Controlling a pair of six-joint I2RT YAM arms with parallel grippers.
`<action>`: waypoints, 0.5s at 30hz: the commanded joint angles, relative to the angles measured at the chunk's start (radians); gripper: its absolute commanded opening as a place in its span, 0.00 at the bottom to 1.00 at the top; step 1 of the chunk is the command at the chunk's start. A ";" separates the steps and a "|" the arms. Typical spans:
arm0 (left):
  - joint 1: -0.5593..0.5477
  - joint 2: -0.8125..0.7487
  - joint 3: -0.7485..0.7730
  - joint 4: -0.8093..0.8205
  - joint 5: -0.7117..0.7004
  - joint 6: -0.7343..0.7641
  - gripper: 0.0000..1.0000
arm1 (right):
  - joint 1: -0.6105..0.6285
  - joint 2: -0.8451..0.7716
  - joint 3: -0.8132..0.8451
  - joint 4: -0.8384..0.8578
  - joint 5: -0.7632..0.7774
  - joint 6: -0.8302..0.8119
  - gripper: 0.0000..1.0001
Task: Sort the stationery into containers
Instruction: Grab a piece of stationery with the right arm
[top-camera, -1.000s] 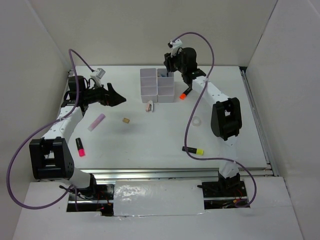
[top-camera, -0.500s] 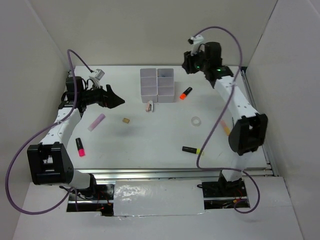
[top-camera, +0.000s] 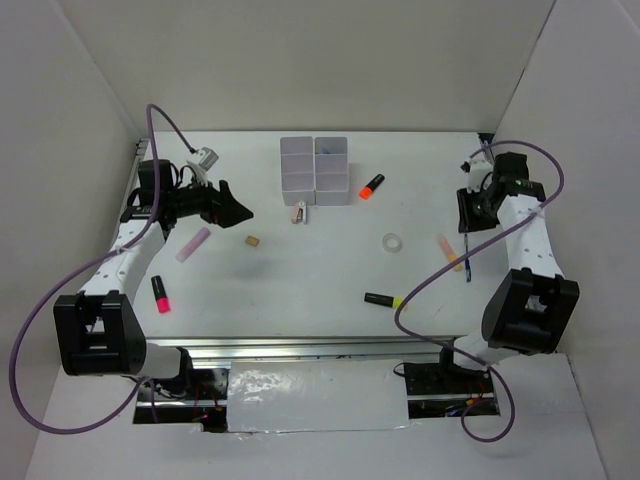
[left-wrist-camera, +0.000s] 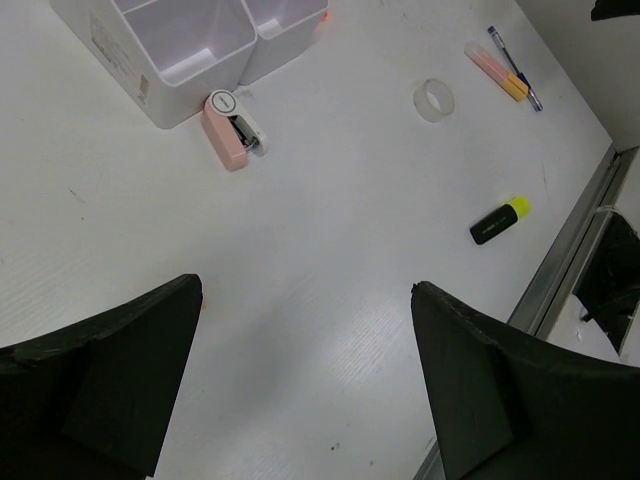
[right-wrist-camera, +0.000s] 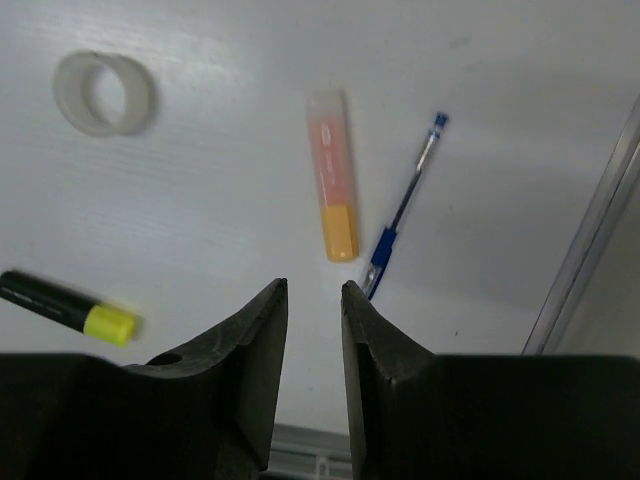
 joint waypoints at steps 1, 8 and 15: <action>-0.005 -0.043 -0.019 0.019 0.008 0.042 0.98 | -0.065 -0.029 -0.049 -0.085 0.038 -0.025 0.35; -0.011 -0.021 -0.022 0.052 0.017 0.013 0.97 | -0.105 0.004 -0.182 0.040 0.115 0.002 0.35; -0.011 -0.017 -0.022 0.046 0.008 0.033 0.98 | -0.151 0.144 -0.110 0.081 0.107 0.028 0.36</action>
